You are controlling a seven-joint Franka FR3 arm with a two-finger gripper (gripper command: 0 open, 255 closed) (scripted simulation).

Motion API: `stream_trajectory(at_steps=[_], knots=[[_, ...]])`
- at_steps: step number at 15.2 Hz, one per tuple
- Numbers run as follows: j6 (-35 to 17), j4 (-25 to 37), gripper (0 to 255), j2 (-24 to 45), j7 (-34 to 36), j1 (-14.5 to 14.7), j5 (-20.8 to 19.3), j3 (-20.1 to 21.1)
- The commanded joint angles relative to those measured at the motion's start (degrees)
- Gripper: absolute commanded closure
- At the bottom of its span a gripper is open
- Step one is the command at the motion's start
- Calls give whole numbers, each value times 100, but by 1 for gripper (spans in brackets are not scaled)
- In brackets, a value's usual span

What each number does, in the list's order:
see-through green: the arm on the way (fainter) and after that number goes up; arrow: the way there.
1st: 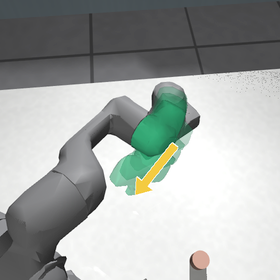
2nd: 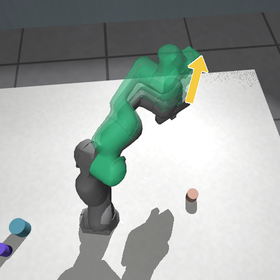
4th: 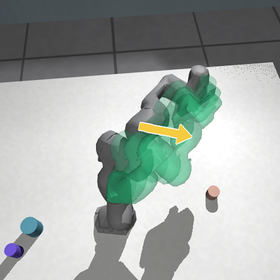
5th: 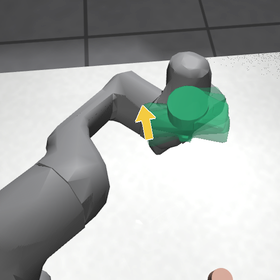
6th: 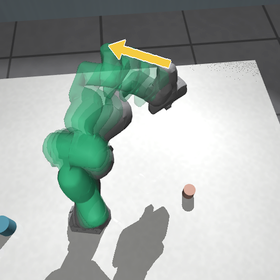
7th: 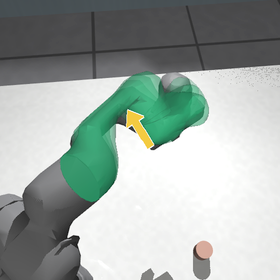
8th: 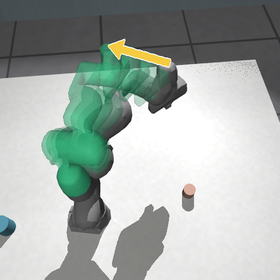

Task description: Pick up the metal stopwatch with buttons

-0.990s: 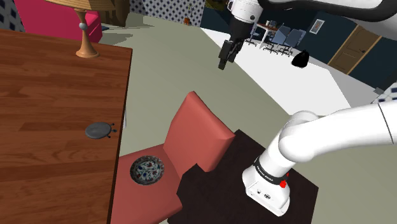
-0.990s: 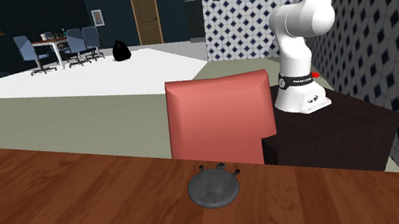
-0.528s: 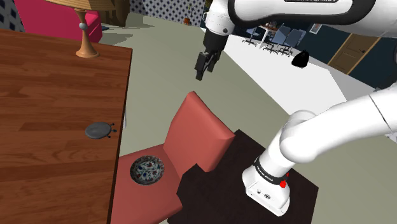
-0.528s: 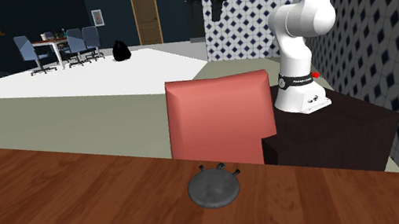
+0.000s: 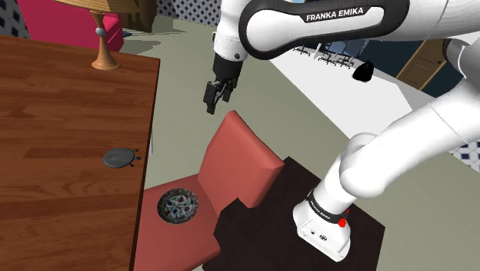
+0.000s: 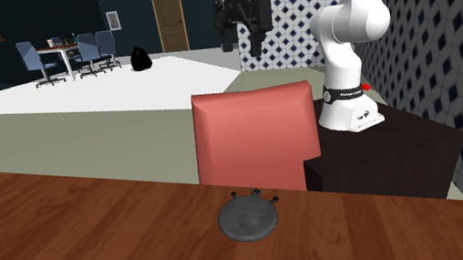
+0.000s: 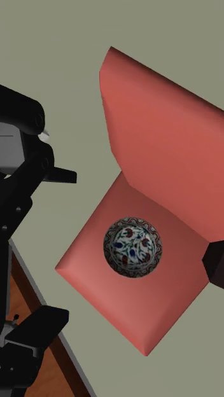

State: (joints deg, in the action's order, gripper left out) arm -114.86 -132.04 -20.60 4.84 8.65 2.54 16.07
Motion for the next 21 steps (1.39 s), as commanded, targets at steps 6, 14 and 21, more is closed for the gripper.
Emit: stream_trajectory(at_steps=[6, 14, 21], knots=[[-698, 574, 0, 1267, 538, 187, -187, 510], [-1194, 1549, 0, 2822, 1255, 533, -806, 888], [-1379, 2417, 0, 3961, 1709, 970, -1340, 923]])
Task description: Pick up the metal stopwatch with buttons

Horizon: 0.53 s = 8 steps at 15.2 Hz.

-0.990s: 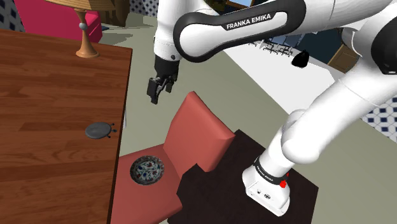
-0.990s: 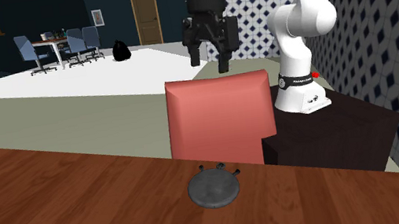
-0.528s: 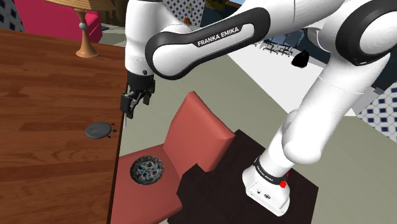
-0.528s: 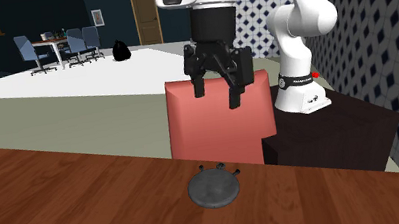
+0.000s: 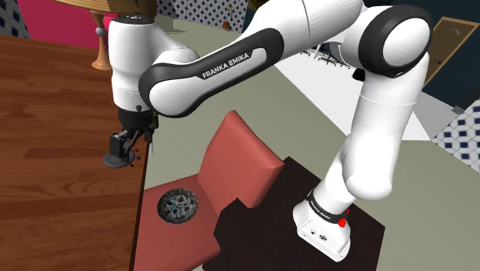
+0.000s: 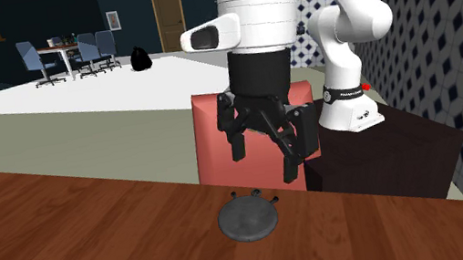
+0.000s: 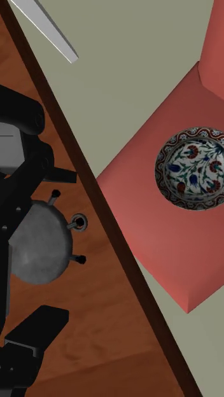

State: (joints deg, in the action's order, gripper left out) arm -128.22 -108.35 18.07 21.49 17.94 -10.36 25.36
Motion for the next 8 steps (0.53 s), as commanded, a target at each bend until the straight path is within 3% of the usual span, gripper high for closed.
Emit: stream_trajectory(at_steps=[1, 8], knots=[[-105, 20, 0, 134, 62, 49, -75, -17], [-450, -110, 0, 372, 163, 102, -228, -90]])
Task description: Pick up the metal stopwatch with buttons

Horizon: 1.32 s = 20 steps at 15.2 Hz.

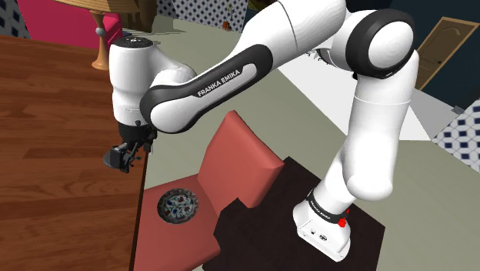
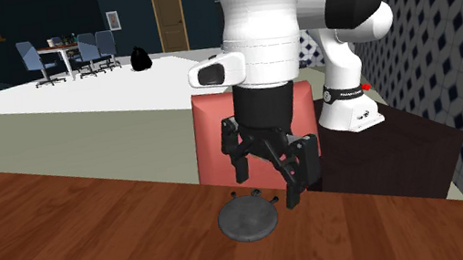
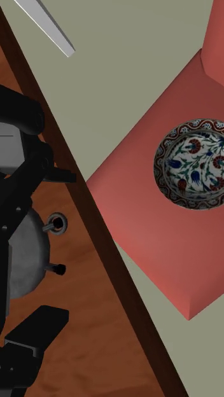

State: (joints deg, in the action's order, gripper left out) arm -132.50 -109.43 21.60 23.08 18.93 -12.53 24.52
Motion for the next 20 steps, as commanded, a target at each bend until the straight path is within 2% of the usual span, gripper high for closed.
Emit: stream_trajectory(at_steps=[1, 10, 20], knots=[[-23, -5, 255, 16, 5, 3, -10, -5], [-22, -2, 255, 18, 4, 3, -11, -6], [605, 260, 255, -387, -170, -83, 251, 113]])
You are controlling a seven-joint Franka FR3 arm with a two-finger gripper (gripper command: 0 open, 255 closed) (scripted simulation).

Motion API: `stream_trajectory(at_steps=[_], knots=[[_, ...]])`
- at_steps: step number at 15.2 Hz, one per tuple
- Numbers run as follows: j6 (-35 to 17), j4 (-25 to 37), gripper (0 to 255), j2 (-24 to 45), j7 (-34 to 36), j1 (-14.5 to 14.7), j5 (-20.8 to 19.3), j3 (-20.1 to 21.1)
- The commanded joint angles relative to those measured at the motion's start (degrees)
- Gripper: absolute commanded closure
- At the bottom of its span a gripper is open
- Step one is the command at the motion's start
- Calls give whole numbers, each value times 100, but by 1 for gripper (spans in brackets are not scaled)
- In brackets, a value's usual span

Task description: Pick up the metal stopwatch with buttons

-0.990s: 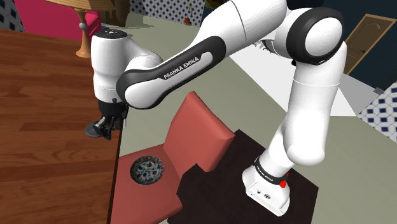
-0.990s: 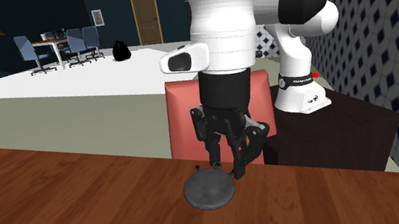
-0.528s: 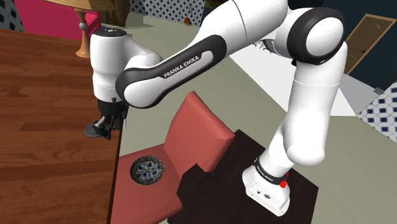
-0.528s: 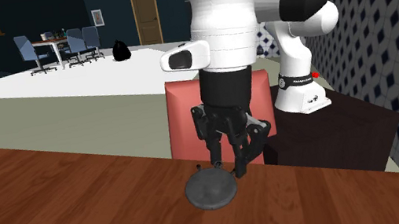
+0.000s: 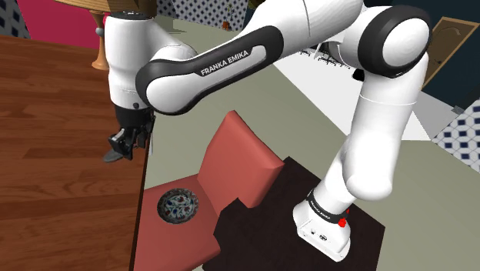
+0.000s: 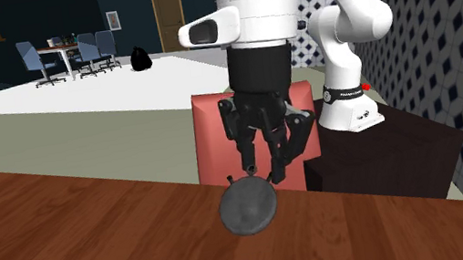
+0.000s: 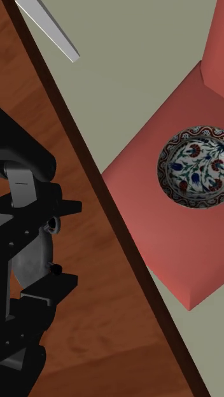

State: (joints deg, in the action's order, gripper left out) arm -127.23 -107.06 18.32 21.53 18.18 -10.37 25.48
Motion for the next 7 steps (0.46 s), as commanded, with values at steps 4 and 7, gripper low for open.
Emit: stream_trajectory(at_steps=[4, 7], knots=[[341, 165, 255, -194, -75, -31, 123, 50], [418, 210, 255, -230, -91, -37, 147, 58]])
